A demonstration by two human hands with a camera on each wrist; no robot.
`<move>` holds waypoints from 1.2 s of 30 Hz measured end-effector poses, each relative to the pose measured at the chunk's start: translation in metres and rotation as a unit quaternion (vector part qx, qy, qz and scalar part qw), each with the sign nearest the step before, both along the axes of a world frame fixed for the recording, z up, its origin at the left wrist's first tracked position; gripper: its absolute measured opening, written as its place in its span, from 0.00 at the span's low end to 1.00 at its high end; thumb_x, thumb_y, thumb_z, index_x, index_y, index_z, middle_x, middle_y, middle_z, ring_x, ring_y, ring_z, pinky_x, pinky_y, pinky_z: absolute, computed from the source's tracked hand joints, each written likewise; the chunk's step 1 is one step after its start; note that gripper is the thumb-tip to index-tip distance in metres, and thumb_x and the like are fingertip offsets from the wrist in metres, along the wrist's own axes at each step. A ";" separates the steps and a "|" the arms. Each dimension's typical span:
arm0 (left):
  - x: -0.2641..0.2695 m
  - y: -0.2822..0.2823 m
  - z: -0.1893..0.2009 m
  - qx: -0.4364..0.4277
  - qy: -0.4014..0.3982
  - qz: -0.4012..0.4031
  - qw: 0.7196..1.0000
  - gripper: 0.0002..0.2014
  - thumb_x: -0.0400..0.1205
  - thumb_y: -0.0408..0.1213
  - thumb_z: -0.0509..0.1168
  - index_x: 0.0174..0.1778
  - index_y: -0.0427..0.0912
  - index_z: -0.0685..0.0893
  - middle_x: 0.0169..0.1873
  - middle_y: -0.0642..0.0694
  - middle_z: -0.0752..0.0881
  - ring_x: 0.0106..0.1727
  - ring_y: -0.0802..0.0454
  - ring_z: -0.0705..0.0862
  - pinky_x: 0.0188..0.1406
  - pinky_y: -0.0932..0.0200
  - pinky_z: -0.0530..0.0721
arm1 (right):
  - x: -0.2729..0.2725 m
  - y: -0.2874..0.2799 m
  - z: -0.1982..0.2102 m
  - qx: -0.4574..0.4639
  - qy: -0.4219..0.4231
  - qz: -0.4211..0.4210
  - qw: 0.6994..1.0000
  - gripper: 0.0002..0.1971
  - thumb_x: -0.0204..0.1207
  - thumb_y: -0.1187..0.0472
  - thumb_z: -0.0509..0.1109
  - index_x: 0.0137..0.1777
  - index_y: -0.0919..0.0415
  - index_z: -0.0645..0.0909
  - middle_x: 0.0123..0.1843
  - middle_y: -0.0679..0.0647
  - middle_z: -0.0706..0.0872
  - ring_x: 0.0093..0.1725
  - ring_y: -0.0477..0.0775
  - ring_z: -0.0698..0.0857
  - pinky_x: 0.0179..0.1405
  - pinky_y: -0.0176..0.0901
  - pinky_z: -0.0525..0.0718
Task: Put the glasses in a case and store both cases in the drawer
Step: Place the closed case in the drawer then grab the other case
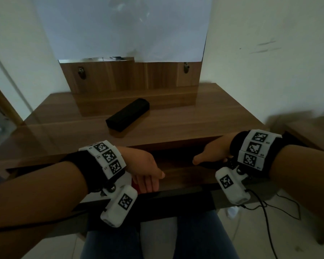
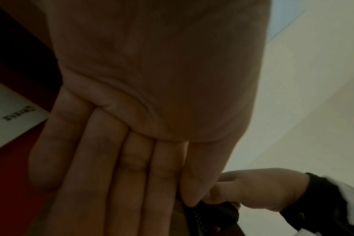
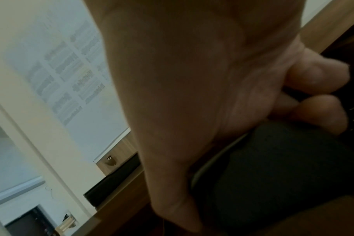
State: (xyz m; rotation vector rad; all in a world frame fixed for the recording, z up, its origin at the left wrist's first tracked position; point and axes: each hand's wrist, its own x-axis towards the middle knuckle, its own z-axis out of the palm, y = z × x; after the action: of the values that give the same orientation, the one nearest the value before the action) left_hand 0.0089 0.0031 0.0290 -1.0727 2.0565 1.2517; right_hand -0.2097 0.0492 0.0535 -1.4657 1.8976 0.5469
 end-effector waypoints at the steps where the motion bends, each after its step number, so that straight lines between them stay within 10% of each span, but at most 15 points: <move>1: 0.000 0.001 -0.001 0.002 0.000 0.001 1.000 0.19 0.86 0.47 0.56 0.39 0.43 0.88 0.31 0.50 0.88 0.37 0.52 0.87 0.50 0.56 0.83 | 0.001 0.000 0.000 0.007 0.003 0.006 1.000 0.24 0.81 0.38 0.56 0.29 0.52 0.70 0.13 0.43 0.76 0.27 0.47 0.71 0.29 0.37 0.72; 4: 0.004 0.000 -0.005 0.019 0.013 0.015 1.000 0.18 0.85 0.46 0.58 0.39 0.41 0.88 0.35 0.45 0.88 0.38 0.50 0.86 0.61 0.46 0.82 | 0.005 0.000 -0.003 0.042 0.015 0.032 0.998 0.22 0.82 0.40 0.57 0.36 0.55 0.78 0.33 0.49 0.83 0.33 0.49 0.77 0.34 0.38 0.74; 7: 0.007 -0.002 -0.007 0.048 0.027 0.027 0.998 0.18 0.85 0.46 0.59 0.40 0.39 0.89 0.37 0.42 0.89 0.39 0.48 0.87 0.63 0.41 0.82 | 0.009 0.002 -0.005 0.068 0.018 0.033 0.997 0.24 0.82 0.41 0.58 0.64 0.60 0.79 0.60 0.56 0.81 0.51 0.55 0.78 0.49 0.45 0.76; 11: 0.005 0.005 -0.008 0.079 0.020 0.022 0.996 0.18 0.85 0.46 0.60 0.41 0.39 0.89 0.34 0.45 0.89 0.37 0.49 0.87 0.50 0.50 0.86 | 0.011 0.000 -0.008 0.090 0.027 0.036 0.995 0.24 0.82 0.42 0.59 0.67 0.60 0.77 0.57 0.57 0.81 0.52 0.56 0.80 0.50 0.46 0.77; 15: 0.001 0.018 -0.013 0.114 0.013 -0.027 0.993 0.18 0.84 0.48 0.61 0.45 0.39 0.90 0.37 0.45 0.90 0.37 0.53 0.89 0.64 0.42 0.82 | 0.012 -0.002 -0.016 0.115 0.064 0.065 0.989 0.29 0.81 0.40 0.59 0.69 0.63 0.78 0.53 0.55 0.82 0.38 0.50 0.80 0.35 0.38 0.78; 22: -0.006 0.011 -0.006 0.013 0.098 -0.009 0.995 0.13 0.85 0.42 0.60 0.56 0.41 0.87 0.49 0.46 0.90 0.53 0.47 0.89 0.64 0.48 0.83 | 0.007 0.001 -0.042 0.107 0.113 0.084 0.984 0.28 0.71 0.31 0.65 0.55 0.56 0.84 0.52 0.51 0.84 0.57 0.56 0.83 0.64 0.48 0.81; 25: -0.006 -0.001 0.001 -0.051 0.127 0.013 0.991 0.12 0.84 0.42 0.61 0.60 0.47 0.84 0.53 0.49 0.90 0.56 0.52 0.88 0.66 0.50 0.81 | 0.008 0.005 -0.048 0.116 0.109 0.084 0.984 0.32 0.73 0.32 0.64 0.64 0.58 0.82 0.52 0.51 0.82 0.58 0.55 0.82 0.57 0.44 0.78; 29: -0.006 -0.008 0.008 -0.101 0.159 0.034 0.982 0.12 0.85 0.42 0.60 0.61 0.48 0.83 0.54 0.51 0.89 0.54 0.59 0.88 0.58 0.62 0.82 | 0.004 0.003 -0.050 0.122 0.109 0.089 0.983 0.25 0.69 0.29 0.65 0.42 0.53 0.82 0.38 0.48 0.84 0.43 0.51 0.83 0.41 0.39 0.80; 33: -0.005 -0.010 0.008 -0.160 0.166 0.021 0.973 0.11 0.84 0.44 0.61 0.60 0.51 0.83 0.53 0.54 0.89 0.52 0.63 0.87 0.57 0.63 0.80 | 0.003 0.002 -0.050 0.143 0.103 0.080 0.981 0.29 0.71 0.31 0.65 0.51 0.57 0.84 0.45 0.52 0.86 0.46 0.53 0.84 0.37 0.38 0.79; 36: -0.002 -0.011 0.013 -0.233 0.179 0.011 0.956 0.10 0.83 0.45 0.62 0.58 0.54 0.84 0.50 0.56 0.88 0.51 0.63 0.85 0.56 0.62 0.80 | 0.004 0.001 -0.038 0.111 0.102 0.094 0.984 0.24 0.75 0.34 0.62 0.39 0.57 0.78 0.35 0.51 0.82 0.34 0.49 0.80 0.31 0.38 0.75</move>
State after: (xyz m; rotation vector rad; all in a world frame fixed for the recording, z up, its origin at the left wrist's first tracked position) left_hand 0.0073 -0.0083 0.0419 -1.1292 2.7207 1.0532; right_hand -0.2056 0.0497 0.0153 -1.4956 1.7902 0.9973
